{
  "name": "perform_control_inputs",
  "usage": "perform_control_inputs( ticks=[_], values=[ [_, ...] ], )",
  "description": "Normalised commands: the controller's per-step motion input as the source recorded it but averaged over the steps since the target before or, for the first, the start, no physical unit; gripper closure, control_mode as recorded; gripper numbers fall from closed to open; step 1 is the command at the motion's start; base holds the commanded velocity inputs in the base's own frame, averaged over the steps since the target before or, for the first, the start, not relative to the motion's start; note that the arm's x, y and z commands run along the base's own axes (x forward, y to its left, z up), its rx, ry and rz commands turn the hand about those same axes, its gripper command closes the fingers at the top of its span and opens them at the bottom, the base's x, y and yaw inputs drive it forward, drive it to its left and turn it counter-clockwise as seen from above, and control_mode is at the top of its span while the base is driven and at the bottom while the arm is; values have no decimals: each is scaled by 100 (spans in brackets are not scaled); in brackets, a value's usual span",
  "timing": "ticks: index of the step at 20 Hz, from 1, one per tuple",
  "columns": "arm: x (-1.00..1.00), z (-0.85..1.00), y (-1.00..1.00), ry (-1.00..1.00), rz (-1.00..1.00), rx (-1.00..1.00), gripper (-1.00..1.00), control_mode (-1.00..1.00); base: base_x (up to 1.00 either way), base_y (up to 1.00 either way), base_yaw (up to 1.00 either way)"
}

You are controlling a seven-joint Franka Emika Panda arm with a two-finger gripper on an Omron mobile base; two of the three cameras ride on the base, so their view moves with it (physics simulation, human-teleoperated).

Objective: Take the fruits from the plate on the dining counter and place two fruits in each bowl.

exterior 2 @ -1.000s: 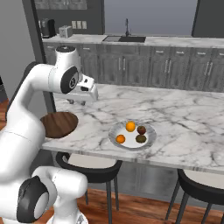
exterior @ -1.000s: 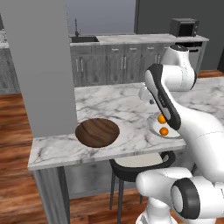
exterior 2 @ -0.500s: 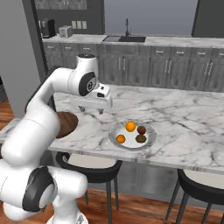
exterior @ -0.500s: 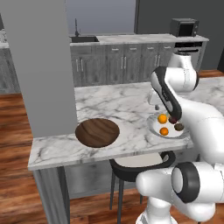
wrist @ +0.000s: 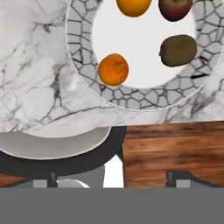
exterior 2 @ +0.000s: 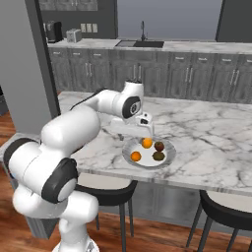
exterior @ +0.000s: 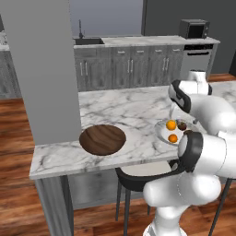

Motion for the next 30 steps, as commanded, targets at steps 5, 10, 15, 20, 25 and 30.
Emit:
perform_control_inputs(
  ticks=[5, 10, 15, 20, 25, 30],
  values=[
    [66, -78, -23, 6, -4, 0, -100, -100, 0, 0, 0],
    [73, -53, 0, 0, -8, 0, -100, -100, 0, 0, 0],
    [58, -27, 0, 0, -5, 0, -100, -100, 0, 0, 0],
    [21, -38, 0, 0, -6, 1, -100, -100, 0, 0, 0],
    [-32, -20, 0, 0, -1, 3, -100, -100, 0, 0, 0],
    [-17, -2, 0, 0, 0, 1, -100, -100, 0, 0, 0]
  ],
)
